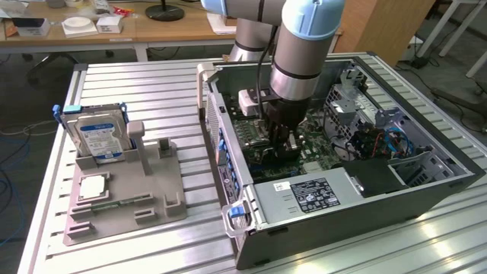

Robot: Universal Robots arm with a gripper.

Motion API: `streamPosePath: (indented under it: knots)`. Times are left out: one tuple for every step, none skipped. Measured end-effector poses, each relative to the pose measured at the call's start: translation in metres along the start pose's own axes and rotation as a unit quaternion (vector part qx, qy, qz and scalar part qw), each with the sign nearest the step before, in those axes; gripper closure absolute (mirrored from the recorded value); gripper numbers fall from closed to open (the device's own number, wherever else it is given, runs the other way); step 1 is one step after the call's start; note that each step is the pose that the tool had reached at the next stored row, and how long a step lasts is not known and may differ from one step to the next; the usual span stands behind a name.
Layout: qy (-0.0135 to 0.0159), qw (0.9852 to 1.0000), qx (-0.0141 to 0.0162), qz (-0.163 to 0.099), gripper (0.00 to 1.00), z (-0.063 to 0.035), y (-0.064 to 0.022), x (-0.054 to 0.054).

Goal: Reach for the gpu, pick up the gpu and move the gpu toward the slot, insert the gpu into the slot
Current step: 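Insert the gpu into the slot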

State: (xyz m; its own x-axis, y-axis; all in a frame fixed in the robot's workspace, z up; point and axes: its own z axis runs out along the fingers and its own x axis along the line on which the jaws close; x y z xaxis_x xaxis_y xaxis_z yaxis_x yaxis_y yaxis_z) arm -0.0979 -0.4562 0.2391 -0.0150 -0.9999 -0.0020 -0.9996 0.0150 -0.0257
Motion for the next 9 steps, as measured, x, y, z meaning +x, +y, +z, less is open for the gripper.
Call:
streamPosePath:
  knots:
    - [0.0003, 1.0, -0.0001, 0.0, 0.67, -0.0027, -0.0001, 0.0]
    - [0.0002, 1.0, -0.0001, 0.0, 0.67, -0.0053, -0.0001, 0.0]
    - [0.0002, 1.0, 0.0, 0.0, 0.67, -0.008, -0.0002, 0.0]
    - [0.0002, 1.0, 0.0001, 0.0, 0.67, -0.0107, -0.0003, 0.0]
    - [0.0002, 1.0, 0.0002, 0.0, 0.67, -0.0136, -0.0004, 0.0]
    - [0.0002, 1.0, 0.0003, 0.0, 0.67, -0.0169, -0.0005, 0.0]
    - [0.0001, 1.0, 0.0004, 0.0, 0.67, -0.0207, -0.0006, 0.0]
    - [0.0002, 1.0, 0.0006, 0.0, 0.67, -0.0245, -0.0007, 0.0]
    - [0.0002, 1.0, 0.0007, 0.0, 0.67, -0.0287, -0.0008, 0.0]
